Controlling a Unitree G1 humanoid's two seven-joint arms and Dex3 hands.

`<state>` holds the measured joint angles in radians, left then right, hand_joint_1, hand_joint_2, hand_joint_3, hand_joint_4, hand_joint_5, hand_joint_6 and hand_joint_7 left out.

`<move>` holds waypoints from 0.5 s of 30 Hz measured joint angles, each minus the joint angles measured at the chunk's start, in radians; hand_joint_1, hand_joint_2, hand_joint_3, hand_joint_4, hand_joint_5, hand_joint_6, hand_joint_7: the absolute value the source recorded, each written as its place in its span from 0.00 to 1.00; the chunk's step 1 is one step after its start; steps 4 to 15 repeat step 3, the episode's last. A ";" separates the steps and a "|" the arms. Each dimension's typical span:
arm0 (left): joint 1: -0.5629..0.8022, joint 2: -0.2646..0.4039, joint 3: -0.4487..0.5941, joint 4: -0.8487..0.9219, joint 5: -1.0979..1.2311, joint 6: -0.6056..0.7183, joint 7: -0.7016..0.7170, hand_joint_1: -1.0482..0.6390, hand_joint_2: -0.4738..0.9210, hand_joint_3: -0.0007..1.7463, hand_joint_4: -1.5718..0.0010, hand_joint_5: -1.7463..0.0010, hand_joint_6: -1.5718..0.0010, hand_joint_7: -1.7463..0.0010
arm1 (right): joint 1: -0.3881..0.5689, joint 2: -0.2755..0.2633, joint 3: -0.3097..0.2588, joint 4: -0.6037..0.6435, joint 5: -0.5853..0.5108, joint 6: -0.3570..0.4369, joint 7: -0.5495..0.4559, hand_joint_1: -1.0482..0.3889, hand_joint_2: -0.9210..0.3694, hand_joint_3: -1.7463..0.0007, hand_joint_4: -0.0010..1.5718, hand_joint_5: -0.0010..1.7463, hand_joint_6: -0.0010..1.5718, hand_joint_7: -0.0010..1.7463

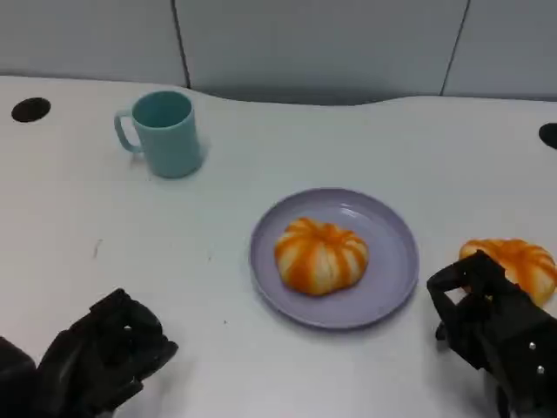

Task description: Grasp the bread from the table and place it into the plate.

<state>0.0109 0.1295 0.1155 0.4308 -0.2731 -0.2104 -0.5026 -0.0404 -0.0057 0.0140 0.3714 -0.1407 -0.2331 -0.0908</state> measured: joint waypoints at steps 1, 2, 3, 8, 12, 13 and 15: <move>-0.002 -0.003 0.000 0.005 0.002 -0.007 0.000 0.43 1.00 0.06 0.63 0.00 0.75 0.00 | -0.003 0.000 -0.003 0.011 0.005 -0.009 0.001 0.56 0.00 0.74 0.43 1.00 0.27 0.93; -0.004 -0.005 0.000 0.012 0.007 -0.018 0.002 0.43 1.00 0.06 0.63 0.00 0.75 0.00 | -0.007 0.000 -0.007 0.023 0.010 -0.018 0.002 0.56 0.00 0.74 0.43 1.00 0.27 0.93; -0.006 -0.008 0.000 0.019 0.010 -0.028 0.008 0.42 1.00 0.06 0.63 0.00 0.75 0.00 | -0.011 -0.001 -0.012 0.036 0.012 -0.026 0.002 0.56 0.00 0.74 0.43 1.00 0.27 0.93; -0.006 -0.008 0.000 0.019 0.010 -0.028 0.008 0.42 1.00 0.06 0.63 0.00 0.75 0.00 | -0.011 -0.001 -0.012 0.036 0.012 -0.026 0.002 0.56 0.00 0.74 0.43 1.00 0.27 0.93; -0.006 -0.008 0.000 0.019 0.010 -0.028 0.008 0.42 1.00 0.06 0.63 0.00 0.75 0.00 | -0.011 -0.001 -0.012 0.036 0.012 -0.026 0.002 0.56 0.00 0.74 0.43 1.00 0.27 0.93; -0.006 -0.008 0.000 0.019 0.010 -0.028 0.008 0.42 1.00 0.06 0.63 0.00 0.75 0.00 | -0.011 -0.001 -0.012 0.036 0.012 -0.026 0.002 0.56 0.00 0.74 0.43 1.00 0.27 0.93; -0.006 -0.008 0.000 0.019 0.010 -0.028 0.008 0.42 1.00 0.06 0.63 0.00 0.75 0.00 | -0.011 -0.001 -0.012 0.036 0.012 -0.026 0.002 0.56 0.00 0.74 0.43 1.00 0.27 0.93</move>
